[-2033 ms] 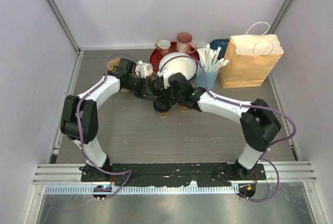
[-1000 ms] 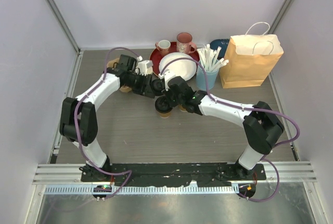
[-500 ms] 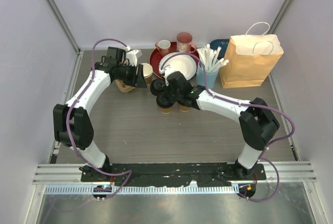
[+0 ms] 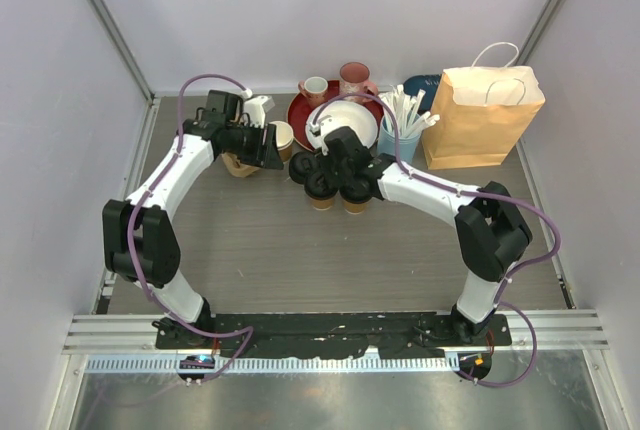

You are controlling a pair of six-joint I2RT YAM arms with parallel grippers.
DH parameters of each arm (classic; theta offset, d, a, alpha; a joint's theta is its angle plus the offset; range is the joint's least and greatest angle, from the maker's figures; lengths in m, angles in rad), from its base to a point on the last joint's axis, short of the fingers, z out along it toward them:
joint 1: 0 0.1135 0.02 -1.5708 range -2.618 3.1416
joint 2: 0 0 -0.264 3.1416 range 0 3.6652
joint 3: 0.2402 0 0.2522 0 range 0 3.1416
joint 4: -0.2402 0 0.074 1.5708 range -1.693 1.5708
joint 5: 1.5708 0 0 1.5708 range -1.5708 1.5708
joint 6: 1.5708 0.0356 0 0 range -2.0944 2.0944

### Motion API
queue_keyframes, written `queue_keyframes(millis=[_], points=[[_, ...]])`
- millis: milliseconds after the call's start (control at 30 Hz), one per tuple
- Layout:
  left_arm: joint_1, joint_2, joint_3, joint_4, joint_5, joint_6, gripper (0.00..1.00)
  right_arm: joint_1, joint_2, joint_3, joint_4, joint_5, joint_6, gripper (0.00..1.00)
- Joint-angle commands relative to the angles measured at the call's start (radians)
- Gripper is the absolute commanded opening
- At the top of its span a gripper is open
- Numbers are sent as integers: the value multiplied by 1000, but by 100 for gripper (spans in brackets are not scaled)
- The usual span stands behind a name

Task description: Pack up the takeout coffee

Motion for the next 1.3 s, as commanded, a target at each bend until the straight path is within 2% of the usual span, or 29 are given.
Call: queue_keyframes(millis=[0,200,233,333,600,700,867,1033,1267], points=[[1,-18,8,-6,11,8,49,1,-10,57,-54,-33,-22,37],[1,-23,21,-27,28,17,49,-1,-30,118,-96,-41,-46,50],[1,-26,23,-30,27,20,49,-2,-34,125,-99,-41,-49,56],[1,-38,24,-35,21,28,49,-1,-48,154,-112,-45,-60,61],[4,-47,46,-58,-31,40,49,-4,-111,211,-139,-77,-103,63],[38,-44,77,-87,-50,98,48,-10,-151,205,-146,-79,-109,63],[145,11,179,-128,-120,119,45,-51,-229,156,-149,-100,-115,63],[153,110,296,-107,-333,199,49,-148,-309,123,-148,-133,-109,63],[153,405,613,-205,-441,279,50,-203,-342,80,-154,-159,-114,63]])
